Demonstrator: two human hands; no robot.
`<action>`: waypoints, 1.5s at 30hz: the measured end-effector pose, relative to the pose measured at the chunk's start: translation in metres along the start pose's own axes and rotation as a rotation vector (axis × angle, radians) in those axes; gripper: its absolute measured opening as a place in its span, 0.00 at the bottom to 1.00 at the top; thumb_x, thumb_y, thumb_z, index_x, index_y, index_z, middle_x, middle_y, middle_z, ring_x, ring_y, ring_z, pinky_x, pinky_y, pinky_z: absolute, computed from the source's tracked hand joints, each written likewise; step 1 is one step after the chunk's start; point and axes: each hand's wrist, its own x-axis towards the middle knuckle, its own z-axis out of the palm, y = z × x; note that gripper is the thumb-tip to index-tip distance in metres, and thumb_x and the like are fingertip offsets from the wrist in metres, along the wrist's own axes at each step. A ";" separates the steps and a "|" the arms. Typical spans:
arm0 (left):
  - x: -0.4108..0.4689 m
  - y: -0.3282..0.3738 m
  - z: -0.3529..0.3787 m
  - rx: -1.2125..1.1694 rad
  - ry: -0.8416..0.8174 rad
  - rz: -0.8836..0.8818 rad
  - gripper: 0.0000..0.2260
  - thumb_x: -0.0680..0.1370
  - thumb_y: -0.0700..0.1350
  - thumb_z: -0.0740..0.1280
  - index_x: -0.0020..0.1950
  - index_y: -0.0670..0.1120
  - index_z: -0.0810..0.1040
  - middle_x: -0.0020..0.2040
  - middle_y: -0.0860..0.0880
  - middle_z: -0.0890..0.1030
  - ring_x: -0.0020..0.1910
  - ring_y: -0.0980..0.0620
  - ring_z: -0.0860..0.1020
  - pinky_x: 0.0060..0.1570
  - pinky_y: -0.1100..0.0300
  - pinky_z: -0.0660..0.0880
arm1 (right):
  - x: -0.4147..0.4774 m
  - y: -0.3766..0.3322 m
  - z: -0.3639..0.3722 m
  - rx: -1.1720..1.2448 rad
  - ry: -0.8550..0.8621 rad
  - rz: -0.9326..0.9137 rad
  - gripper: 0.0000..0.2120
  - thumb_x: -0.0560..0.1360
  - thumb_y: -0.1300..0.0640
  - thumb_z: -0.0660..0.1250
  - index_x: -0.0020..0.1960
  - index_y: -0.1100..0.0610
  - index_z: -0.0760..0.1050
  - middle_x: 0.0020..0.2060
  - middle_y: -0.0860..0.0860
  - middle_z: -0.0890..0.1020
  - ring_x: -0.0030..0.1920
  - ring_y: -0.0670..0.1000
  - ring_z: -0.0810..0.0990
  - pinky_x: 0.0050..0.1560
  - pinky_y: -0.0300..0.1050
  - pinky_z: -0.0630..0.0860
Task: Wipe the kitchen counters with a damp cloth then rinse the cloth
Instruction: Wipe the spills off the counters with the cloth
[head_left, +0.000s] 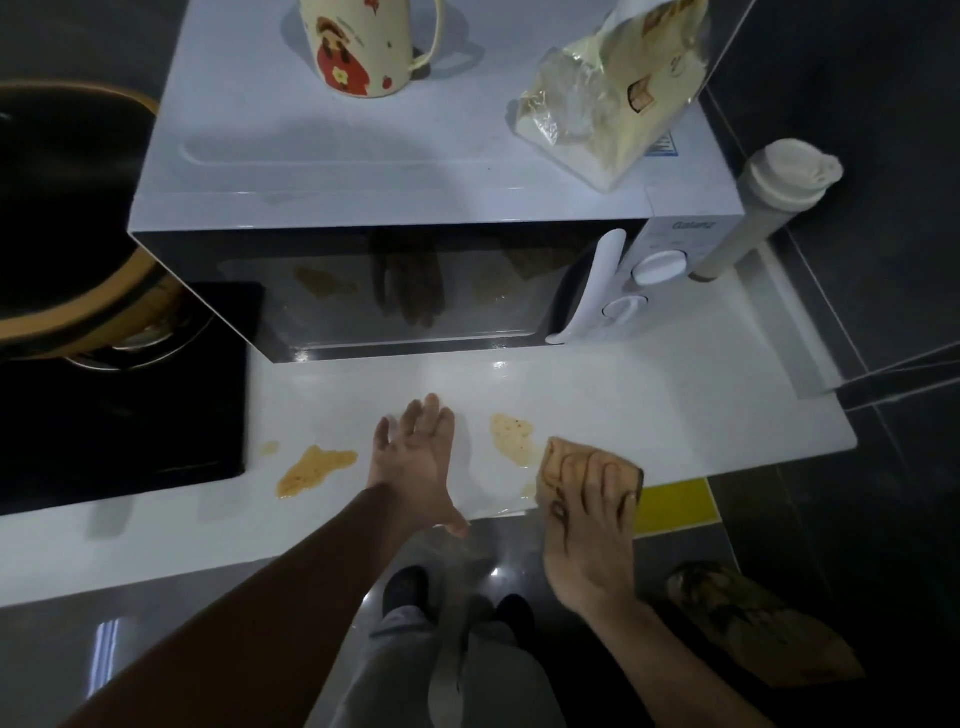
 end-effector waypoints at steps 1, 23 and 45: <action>0.000 0.000 0.001 0.000 0.001 -0.002 0.63 0.64 0.71 0.73 0.79 0.45 0.35 0.79 0.44 0.33 0.78 0.41 0.34 0.75 0.42 0.38 | -0.001 -0.002 -0.001 -0.009 0.008 -0.035 0.36 0.75 0.38 0.31 0.79 0.52 0.43 0.79 0.55 0.49 0.78 0.57 0.44 0.77 0.59 0.41; -0.001 0.002 -0.003 0.018 0.002 0.008 0.63 0.62 0.71 0.73 0.79 0.44 0.37 0.80 0.42 0.35 0.78 0.39 0.37 0.76 0.41 0.42 | 0.026 0.057 -0.012 0.005 0.265 -0.409 0.19 0.71 0.43 0.69 0.59 0.50 0.80 0.56 0.51 0.78 0.57 0.54 0.75 0.56 0.50 0.73; -0.001 0.002 -0.002 0.012 0.000 0.002 0.63 0.63 0.71 0.73 0.79 0.44 0.36 0.79 0.42 0.34 0.78 0.39 0.36 0.74 0.41 0.39 | 0.031 0.036 -0.048 0.373 -0.082 -0.066 0.28 0.74 0.53 0.68 0.72 0.53 0.67 0.60 0.49 0.65 0.57 0.49 0.74 0.60 0.34 0.67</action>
